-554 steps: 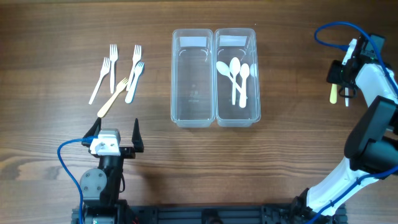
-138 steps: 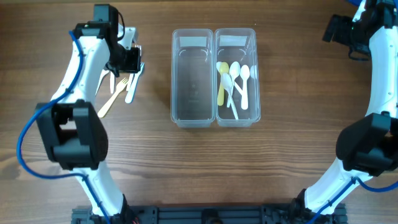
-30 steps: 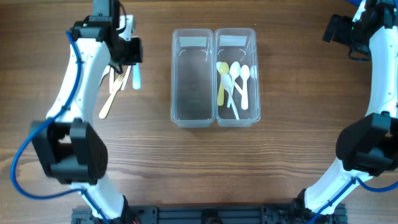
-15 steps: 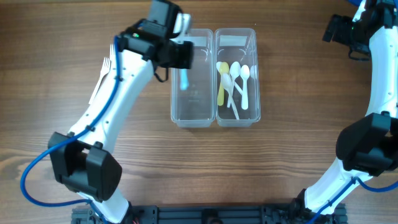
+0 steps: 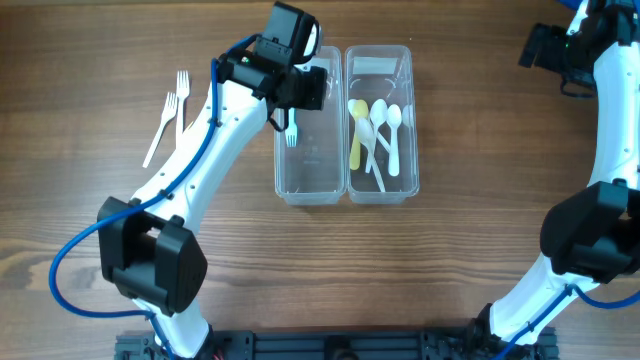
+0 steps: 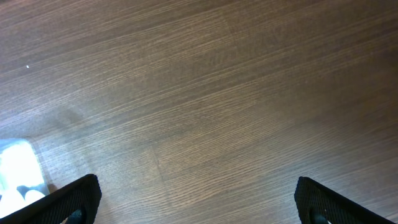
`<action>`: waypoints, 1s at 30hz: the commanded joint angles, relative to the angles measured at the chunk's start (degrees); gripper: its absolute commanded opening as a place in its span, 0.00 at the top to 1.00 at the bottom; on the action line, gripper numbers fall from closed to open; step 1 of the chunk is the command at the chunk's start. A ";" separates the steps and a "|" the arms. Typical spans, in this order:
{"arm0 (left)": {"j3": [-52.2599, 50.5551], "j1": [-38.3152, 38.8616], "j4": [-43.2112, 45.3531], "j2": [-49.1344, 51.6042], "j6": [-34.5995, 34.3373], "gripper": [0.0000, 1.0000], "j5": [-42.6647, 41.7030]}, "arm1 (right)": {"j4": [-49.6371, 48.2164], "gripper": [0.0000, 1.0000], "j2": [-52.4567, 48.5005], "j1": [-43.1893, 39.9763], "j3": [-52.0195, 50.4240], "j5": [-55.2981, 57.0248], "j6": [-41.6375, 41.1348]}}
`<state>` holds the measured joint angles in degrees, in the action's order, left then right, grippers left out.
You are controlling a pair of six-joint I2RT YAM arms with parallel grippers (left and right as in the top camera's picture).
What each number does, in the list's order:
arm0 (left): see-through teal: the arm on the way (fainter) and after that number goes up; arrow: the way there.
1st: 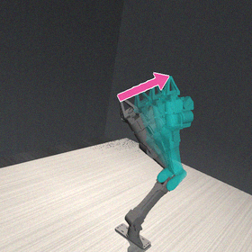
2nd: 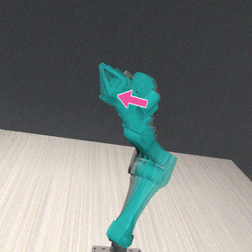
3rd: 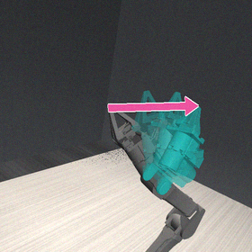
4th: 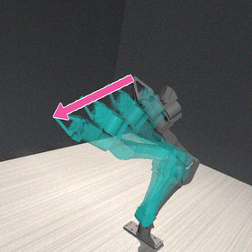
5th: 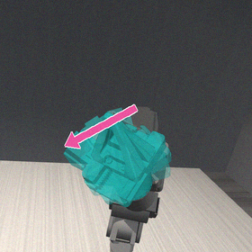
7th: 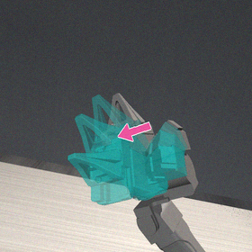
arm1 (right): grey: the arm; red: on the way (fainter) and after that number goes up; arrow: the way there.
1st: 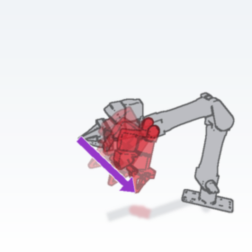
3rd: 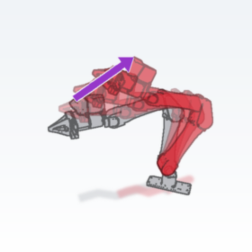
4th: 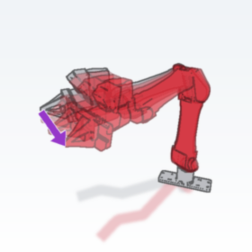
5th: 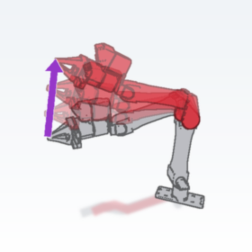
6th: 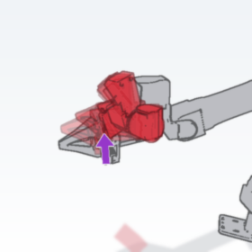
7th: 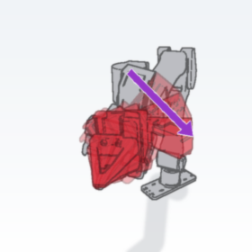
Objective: Pack container
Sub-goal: 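Carry the light-blue fork and drop it into the left container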
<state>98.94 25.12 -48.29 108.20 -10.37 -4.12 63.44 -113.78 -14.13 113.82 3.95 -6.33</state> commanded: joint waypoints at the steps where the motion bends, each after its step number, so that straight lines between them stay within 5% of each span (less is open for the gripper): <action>1: 0.52 -0.11 2.73 -2.82 -0.57 0.49 0.57 | -0.04 0.00 0.37 0.07 0.81 0.76 0.31; 5: 0.52 -0.66 5.81 -6.36 -0.37 0.73 2.38 | -0.04 0.00 0.37 0.07 0.81 0.76 0.33; 10: 0.52 -3.56 6.45 -8.61 -0.35 0.78 13.22 | -0.04 0.00 0.37 0.07 0.81 0.76 0.33; 13: 0.52 -6.60 4.94 -8.37 -0.35 0.47 16.79 | -0.04 0.00 0.37 0.07 0.81 0.76 0.33; 16: 0.50 -10.58 3.52 -7.56 -0.35 0.44 17.27 | -0.04 0.00 0.37 0.07 0.81 0.76 0.35; 19: 0.46 -14.91 3.30 -6.45 -0.37 0.17 17.25 | -0.04 0.00 0.37 0.07 0.81 0.76 0.33; 22: 0.46 -18.23 3.54 -4.85 -0.37 0.28 17.20 | -0.04 0.00 0.37 0.07 0.81 0.76 0.31; 30: 0.46 -23.39 3.69 3.96 6.47 0.25 13.31 | -0.04 0.00 0.37 0.07 0.81 0.76 0.31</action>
<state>99.02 2.57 -44.66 108.01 -9.37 12.05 63.44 -113.78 -14.13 113.82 3.95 -6.33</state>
